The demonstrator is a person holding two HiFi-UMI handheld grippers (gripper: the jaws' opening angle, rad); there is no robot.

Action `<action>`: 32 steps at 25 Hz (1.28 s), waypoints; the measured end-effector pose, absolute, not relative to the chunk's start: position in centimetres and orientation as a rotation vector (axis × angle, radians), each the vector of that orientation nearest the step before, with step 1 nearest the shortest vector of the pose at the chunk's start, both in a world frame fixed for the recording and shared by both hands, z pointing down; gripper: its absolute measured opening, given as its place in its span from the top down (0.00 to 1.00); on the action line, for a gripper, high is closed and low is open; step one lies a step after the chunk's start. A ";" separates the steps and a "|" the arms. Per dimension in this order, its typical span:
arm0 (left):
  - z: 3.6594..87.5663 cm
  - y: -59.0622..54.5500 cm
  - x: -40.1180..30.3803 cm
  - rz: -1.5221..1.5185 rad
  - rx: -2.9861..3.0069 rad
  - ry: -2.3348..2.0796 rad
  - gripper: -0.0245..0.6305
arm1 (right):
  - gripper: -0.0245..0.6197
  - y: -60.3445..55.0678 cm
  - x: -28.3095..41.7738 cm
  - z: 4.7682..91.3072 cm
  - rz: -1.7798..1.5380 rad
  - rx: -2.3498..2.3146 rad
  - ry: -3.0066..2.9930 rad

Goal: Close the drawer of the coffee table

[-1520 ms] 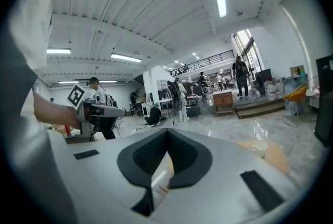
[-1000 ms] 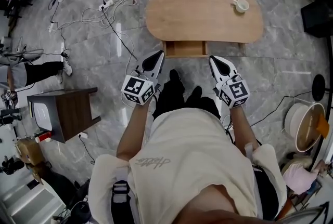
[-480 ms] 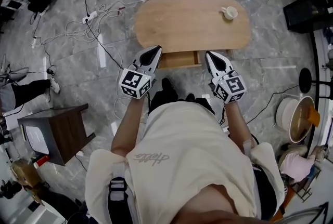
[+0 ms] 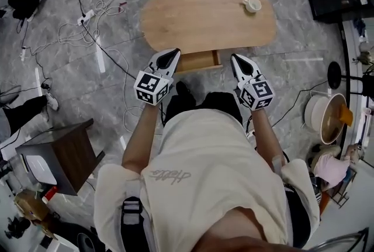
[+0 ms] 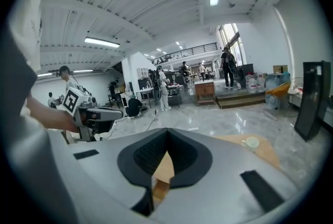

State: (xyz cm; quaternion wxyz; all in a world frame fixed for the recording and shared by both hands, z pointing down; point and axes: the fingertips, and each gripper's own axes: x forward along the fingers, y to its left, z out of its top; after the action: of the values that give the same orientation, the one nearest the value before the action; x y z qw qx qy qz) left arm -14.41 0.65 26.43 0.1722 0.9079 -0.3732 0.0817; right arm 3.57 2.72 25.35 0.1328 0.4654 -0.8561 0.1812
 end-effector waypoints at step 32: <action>49.5 1.4 -11.4 0.502 1.929 -1.128 0.96 | 0.97 -1.4 13.5 48.8 1.012 1.093 -2.214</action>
State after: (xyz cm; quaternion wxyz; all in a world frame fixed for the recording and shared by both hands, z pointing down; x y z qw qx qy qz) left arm -11.36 1.38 49.46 0.4128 0.7672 -0.4485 0.1996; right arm 13.51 -1.39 48.84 0.2342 0.3983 -0.8066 0.3686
